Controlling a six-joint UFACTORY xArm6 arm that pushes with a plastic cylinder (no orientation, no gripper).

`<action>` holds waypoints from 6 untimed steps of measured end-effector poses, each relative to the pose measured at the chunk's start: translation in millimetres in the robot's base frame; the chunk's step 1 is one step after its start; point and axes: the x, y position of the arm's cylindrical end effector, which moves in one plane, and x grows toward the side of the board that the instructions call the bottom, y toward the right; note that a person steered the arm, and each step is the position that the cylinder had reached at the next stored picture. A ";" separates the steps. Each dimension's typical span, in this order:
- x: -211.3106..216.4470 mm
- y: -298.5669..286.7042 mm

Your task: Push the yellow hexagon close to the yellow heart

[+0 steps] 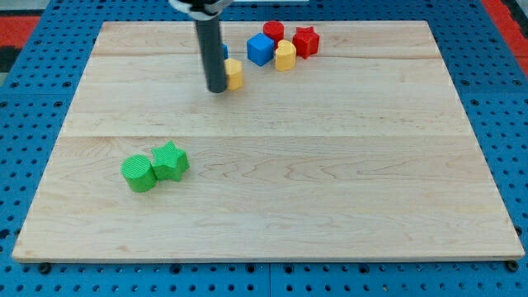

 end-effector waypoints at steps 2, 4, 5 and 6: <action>1.1 29.4; -40.8 -8.8; -46.4 10.5; -45.3 23.7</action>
